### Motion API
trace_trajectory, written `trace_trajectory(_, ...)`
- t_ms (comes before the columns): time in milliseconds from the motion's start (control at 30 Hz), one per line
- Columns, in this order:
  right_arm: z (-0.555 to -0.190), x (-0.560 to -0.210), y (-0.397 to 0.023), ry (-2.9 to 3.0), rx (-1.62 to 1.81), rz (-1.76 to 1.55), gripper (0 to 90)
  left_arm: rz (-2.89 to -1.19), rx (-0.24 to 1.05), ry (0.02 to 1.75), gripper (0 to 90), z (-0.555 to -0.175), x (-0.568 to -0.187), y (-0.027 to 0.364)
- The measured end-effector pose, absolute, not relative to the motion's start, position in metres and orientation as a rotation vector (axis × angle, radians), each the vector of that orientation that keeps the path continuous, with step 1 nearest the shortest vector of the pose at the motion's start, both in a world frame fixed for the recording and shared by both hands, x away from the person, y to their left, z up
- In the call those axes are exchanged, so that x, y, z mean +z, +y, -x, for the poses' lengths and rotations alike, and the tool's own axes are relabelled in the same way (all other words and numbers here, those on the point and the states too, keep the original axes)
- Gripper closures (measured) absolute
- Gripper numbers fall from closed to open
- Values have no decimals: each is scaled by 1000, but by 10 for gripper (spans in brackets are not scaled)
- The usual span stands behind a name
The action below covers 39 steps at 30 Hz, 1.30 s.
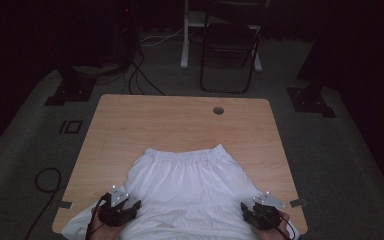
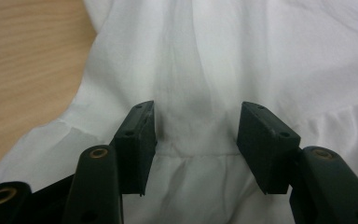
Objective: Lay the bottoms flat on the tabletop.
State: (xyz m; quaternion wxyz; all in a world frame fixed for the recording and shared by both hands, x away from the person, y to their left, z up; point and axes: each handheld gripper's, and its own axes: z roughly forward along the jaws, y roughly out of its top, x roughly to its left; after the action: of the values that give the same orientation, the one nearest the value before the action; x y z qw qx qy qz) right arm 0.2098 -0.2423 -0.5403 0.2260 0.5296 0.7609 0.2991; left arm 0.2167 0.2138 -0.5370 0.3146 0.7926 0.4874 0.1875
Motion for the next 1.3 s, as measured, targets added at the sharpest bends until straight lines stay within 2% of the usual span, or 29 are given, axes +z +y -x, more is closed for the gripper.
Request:
trace_trajectory(100,-210,-539,-243,2102,816,-1466,450,-2079,503,1297,476,-217,-535,216)
trace_trajectory(200,-213,-535,-242,2087,843,-1428,425,-2059,550,1281,455,-216,-528,217)
trace_trajectory(333,-220,-527,-240,2110,860,-1333,392,-2065,545,1261,437,-217,-524,215)
trace_trajectory(467,-230,-536,-238,2188,817,-1328,382,-2107,510,1276,434,-222,-537,210)
trace_trajectory(533,-229,-539,-238,2193,819,-1328,384,-2100,490,1282,443,-222,-537,212)
trace_trajectory(667,-222,-539,-240,2183,831,-1363,398,-2140,441,1259,519,-217,-533,215)
trace_trajectory(767,-217,-538,-239,2194,810,-1355,423,-2130,443,1259,525,-212,-533,218)
trace_trajectory(967,-207,-528,-238,2140,897,-1273,405,-2048,516,1237,462,-196,-519,220)
trace_trajectory(1133,-203,-531,-234,2157,855,-1259,396,-2103,526,1245,452,-189,-528,212)
trace_trajectory(1300,-209,-539,-233,2179,801,-1301,382,-2127,542,1316,444,-198,-535,211)
